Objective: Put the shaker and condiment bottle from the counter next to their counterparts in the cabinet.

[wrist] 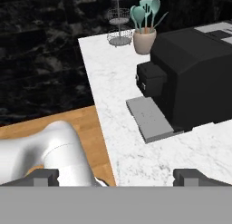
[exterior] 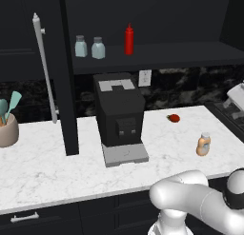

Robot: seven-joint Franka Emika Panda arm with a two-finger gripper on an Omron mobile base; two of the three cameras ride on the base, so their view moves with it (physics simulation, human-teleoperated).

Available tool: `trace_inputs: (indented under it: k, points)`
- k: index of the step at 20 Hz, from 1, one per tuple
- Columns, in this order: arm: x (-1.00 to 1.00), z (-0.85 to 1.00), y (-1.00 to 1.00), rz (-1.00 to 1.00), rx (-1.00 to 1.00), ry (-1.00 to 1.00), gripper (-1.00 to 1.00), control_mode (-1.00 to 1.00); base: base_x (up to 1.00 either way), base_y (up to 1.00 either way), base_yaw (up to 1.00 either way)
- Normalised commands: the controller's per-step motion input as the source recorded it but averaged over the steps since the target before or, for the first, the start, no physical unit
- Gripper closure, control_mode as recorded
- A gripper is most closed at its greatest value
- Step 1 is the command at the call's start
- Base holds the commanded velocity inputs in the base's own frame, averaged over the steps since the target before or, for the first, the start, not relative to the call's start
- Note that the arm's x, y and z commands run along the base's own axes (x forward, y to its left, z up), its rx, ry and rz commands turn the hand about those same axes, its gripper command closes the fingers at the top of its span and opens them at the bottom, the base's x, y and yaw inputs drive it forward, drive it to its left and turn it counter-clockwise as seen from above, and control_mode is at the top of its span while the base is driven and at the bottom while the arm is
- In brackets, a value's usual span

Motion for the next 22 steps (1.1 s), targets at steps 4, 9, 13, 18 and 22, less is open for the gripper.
trace_inputs:
  k: [4,9,13,18,22]
  points:
    - [-0.21,-0.22,0.00,0.04,0.00,-0.01,-1.00,-1.00,0.00,0.00,0.00]
    - [-0.19,-0.25,0.00,0.04,0.00,-0.01,-1.00,-1.00,0.00,0.00,0.00]
    - [-0.18,-0.26,0.00,0.04,0.00,-0.02,-1.00,-1.00,0.00,0.00,0.00]
    - [-0.16,-0.26,0.00,0.04,0.00,-0.02,-1.00,-1.00,0.00,0.00,0.00]
    - [-0.11,-0.29,0.00,0.04,0.00,-0.01,-1.00,-1.00,0.00,0.00,0.00]
